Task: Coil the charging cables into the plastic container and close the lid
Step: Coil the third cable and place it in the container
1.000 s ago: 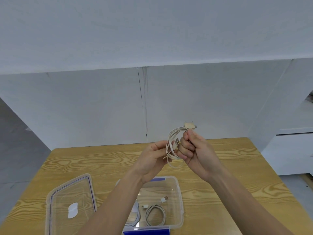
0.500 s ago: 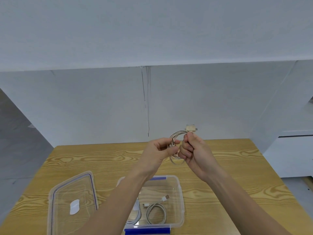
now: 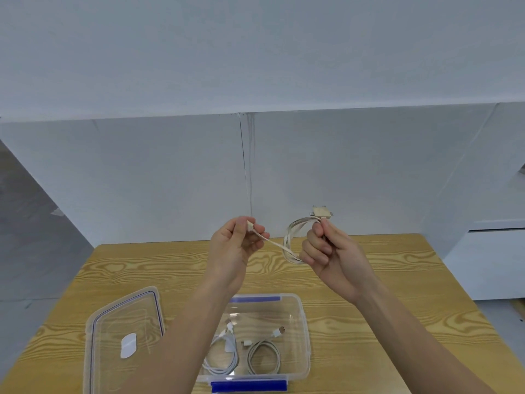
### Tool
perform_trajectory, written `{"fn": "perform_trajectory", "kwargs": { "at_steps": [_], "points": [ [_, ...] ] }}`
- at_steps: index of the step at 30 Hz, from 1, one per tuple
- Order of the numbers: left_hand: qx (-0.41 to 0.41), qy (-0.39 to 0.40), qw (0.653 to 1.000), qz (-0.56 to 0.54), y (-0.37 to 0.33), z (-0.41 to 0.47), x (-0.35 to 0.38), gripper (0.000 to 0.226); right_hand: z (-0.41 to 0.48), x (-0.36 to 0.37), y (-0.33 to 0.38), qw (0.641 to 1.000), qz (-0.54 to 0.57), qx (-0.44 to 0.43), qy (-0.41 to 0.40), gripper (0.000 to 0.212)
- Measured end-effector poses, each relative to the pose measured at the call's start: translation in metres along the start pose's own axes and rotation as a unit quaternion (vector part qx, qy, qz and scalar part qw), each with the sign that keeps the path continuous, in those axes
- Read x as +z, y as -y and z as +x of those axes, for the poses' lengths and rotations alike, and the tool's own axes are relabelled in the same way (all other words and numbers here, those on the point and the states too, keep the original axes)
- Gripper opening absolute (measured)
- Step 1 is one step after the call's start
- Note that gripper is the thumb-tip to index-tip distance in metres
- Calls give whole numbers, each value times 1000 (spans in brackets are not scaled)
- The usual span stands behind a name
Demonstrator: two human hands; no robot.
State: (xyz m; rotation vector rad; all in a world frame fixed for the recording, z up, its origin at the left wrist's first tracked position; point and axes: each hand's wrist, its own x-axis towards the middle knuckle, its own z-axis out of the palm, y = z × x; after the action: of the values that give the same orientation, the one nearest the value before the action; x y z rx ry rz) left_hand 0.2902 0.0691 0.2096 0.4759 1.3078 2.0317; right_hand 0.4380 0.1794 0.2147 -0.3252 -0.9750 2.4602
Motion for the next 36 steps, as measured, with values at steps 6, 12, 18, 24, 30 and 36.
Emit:
{"fn": "perform_trajectory", "kwargs": {
  "at_steps": [6, 12, 18, 24, 30, 36],
  "points": [
    [-159, 23, 986, -50, 4, -3, 6, 22, 0, 7, 0, 992, -36, 37, 119, 30],
    [-184, 101, 978, -15, 8, -7, 10, 8, 3, 12, 4, 988, -92, 41, 121, 29],
    [-159, 190, 969, -27, 7, -9, 2, 17, 5, 13, 4, 991, -108, 34, 71, 29],
    [-168, 238, 954, -71, 5, -10, -2, 36, 5, 18, -4, 989, -130, 44, 48, 28],
    [-192, 194, 950, -150, 1, -10, 0, 44, 7, 18, -15, 982, -182, 49, 3, 28],
    [-176, 160, 948, -211, 9, -11, -9, 34, 9, 15, -30, 977, -193, 47, -74, 32]
  ]
}}
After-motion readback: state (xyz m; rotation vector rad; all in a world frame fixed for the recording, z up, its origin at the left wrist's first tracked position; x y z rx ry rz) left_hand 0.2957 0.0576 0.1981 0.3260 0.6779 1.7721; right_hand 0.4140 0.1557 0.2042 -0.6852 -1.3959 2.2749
